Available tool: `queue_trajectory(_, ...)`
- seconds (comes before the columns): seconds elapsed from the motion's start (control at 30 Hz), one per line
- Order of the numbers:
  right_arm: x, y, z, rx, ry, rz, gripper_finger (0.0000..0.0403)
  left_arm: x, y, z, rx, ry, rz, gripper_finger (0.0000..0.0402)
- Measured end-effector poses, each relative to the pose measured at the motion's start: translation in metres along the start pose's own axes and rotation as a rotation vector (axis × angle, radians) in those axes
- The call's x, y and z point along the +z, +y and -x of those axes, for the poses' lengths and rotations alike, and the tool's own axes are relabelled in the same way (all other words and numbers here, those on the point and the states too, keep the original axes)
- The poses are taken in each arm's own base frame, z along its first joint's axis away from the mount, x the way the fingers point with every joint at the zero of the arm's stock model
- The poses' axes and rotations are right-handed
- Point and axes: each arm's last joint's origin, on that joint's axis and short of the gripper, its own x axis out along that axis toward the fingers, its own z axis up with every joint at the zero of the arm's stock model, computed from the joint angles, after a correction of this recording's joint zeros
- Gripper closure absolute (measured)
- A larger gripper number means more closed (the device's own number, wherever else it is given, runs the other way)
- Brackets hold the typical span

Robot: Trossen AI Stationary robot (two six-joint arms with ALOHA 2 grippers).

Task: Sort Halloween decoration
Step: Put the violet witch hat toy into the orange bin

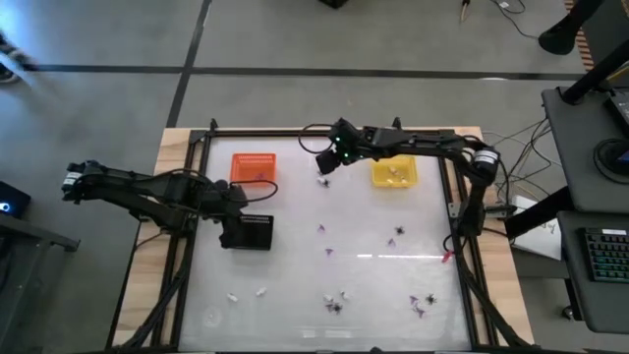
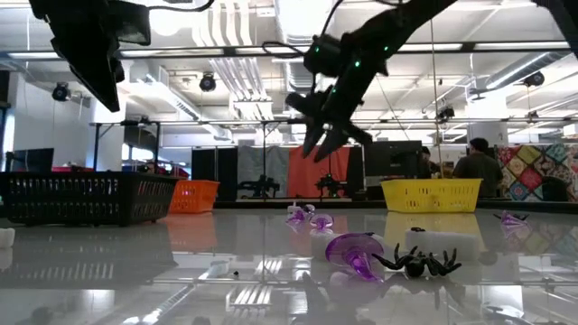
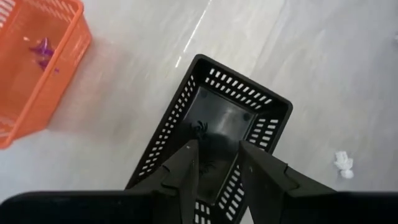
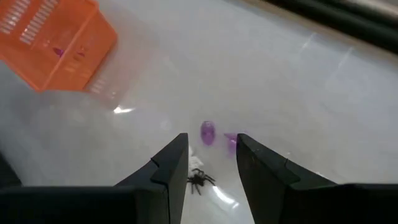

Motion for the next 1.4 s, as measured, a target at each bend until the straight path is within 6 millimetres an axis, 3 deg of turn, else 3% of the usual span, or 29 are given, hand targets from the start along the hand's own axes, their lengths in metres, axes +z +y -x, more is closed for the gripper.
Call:
queue_trajectory(0.37, 0.006, 0.007, -0.043, 0.069, 0.108, 0.128, 0.0277, 0.0, 0.0, 0.0, -0.001, -0.002, 0.148, 0.0306)
queue_trajectory(1.13, 0.004, 0.005, -0.049, 0.056, 0.131, 0.252, 0.0284, 0.001, 0.0, -0.001, 0.024, -0.024, 0.214, 0.0306)
queue_trajectory(1.4, -0.002, 0.001, -0.064, 0.04, 0.158, 0.273, 0.0284, 0.002, 0.0, -0.001, 0.023, -0.025, 0.241, 0.0306)
